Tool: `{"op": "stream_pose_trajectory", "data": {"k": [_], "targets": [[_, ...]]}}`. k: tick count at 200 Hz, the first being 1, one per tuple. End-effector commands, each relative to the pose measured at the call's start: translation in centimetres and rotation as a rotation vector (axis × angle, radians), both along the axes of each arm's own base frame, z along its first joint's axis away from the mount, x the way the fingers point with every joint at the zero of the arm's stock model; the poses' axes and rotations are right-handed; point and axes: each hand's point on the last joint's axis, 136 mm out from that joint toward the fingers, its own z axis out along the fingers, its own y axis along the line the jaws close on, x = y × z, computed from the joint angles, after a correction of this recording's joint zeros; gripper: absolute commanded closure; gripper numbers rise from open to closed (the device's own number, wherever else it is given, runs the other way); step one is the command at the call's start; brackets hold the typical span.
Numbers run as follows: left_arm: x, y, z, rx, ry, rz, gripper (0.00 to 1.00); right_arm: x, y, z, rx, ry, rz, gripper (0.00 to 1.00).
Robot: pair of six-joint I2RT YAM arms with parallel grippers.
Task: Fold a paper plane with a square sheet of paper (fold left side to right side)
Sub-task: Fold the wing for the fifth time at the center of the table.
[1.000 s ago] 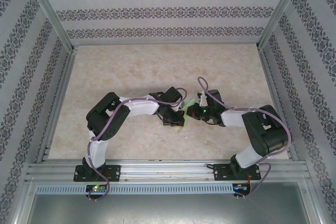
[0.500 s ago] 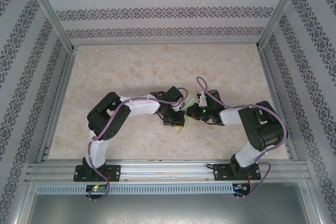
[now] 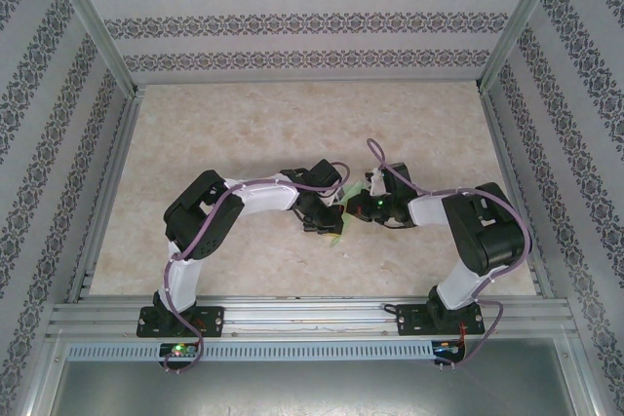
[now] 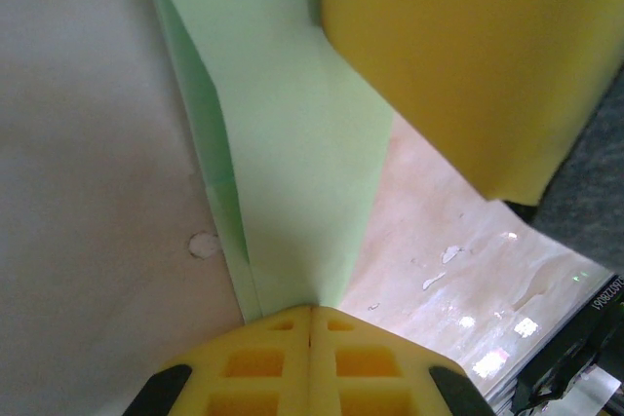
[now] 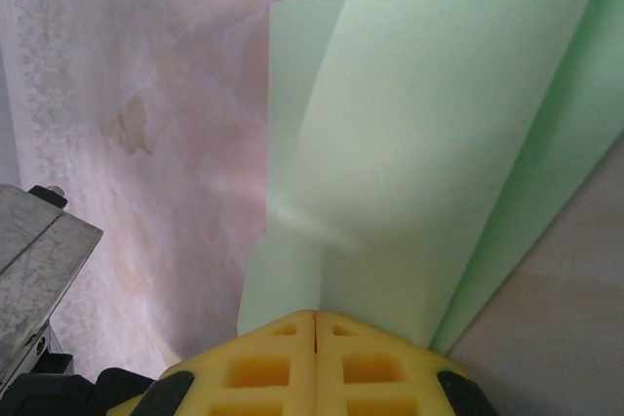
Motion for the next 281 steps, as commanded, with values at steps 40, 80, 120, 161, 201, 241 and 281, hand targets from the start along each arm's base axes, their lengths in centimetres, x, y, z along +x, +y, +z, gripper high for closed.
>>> {"op": "stream_pose_trajectory", "data": {"k": [40,80,120,161,201,241,281], "targets": [[-3.0,5.6,-6.8,0.307,0.087,-0.006,1.0,2.8,-3.1,-2.0,-0.129,-0.027,-0.084,1.0],[-3.0,5.6,-6.9,0.311,0.088,-0.004,1.0,3.6,-3.5,-1.7,-0.126,-0.033,-0.095,1.0],[-3.0,5.7,-7.0,0.313,0.088,-0.004,1.0,4.4,-3.9,-1.5,-0.129,-0.037,-0.102,1.0],[-3.0,5.7,-7.0,0.314,0.089,-0.003,1.0,5.3,-4.5,-1.2,-0.129,-0.044,-0.116,1.0],[-3.0,5.7,-6.9,0.314,0.089,-0.002,1.0,6.3,-5.2,-1.2,-0.14,-0.046,-0.128,1.0],[-3.1,5.7,-7.0,0.316,0.092,-0.001,1.0,7.7,-6.0,-1.1,-0.152,-0.049,-0.137,1.0],[-3.0,5.7,-7.0,0.316,0.092,-0.001,1.0,9.0,-6.5,-0.8,-0.156,-0.053,-0.143,1.0]]}}
